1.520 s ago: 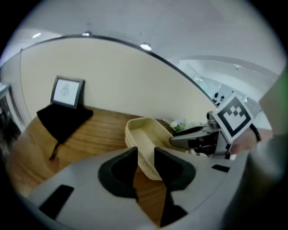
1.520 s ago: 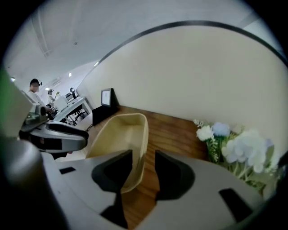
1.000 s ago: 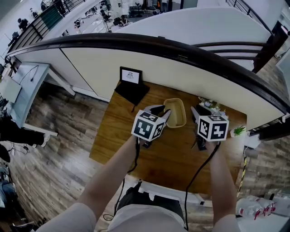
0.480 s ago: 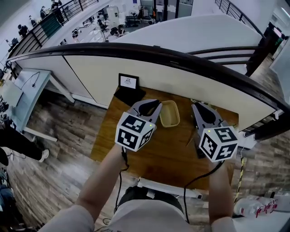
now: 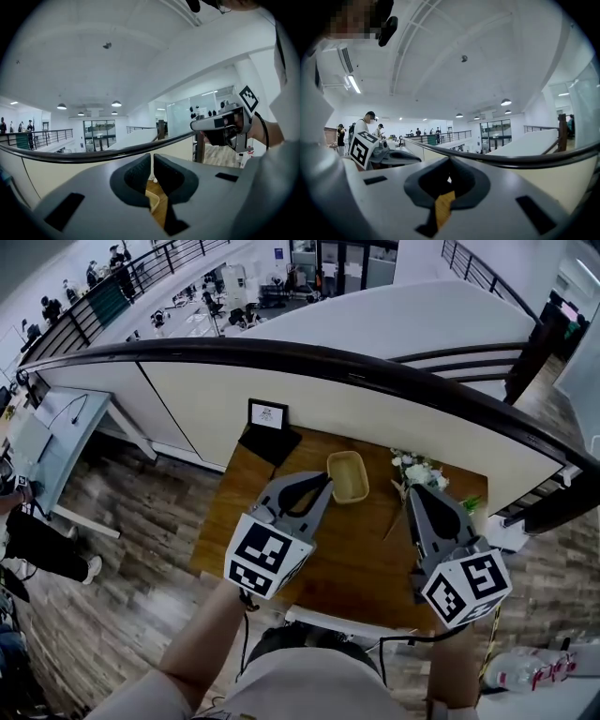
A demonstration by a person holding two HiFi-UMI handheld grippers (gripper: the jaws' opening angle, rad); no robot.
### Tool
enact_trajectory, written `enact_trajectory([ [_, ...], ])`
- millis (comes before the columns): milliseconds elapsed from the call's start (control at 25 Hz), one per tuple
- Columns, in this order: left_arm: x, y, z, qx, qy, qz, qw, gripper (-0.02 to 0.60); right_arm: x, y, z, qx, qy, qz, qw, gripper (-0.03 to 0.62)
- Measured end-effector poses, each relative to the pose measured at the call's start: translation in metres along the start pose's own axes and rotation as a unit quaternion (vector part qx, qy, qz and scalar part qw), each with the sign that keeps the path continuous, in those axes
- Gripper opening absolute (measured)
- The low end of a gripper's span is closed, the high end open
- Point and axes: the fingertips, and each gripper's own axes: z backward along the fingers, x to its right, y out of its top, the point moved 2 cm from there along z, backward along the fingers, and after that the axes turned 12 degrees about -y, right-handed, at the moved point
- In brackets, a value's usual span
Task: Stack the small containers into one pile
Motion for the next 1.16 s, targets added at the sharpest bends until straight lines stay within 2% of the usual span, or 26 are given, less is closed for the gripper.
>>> enact_trajectory([
  [240, 0.028, -0.001, 0.024, 0.005, -0.007, 0.035, 0.9994, 0.017, -0.012, -0.014, 0.038, -0.017, 0.013, 0.009, 1.000, 0.003],
  [360, 0.040, -0.010, 0.031, -0.014, -0.007, 0.028, 0.9995, 0.015, -0.023, -0.026, 0.052, -0.031, 0.024, 0.023, 0.999, 0.003],
  [520, 0.053, -0.024, 0.039, -0.032, -0.010, 0.038, 0.9987, 0.015, -0.036, -0.032, 0.067, -0.038, 0.038, 0.020, 0.998, 0.003],
  [1160, 0.056, -0.013, 0.057, -0.017, -0.004, 0.034, 0.9993, 0.015, -0.042, -0.035, 0.078, -0.034, 0.026, 0.015, 0.999, 0.003],
])
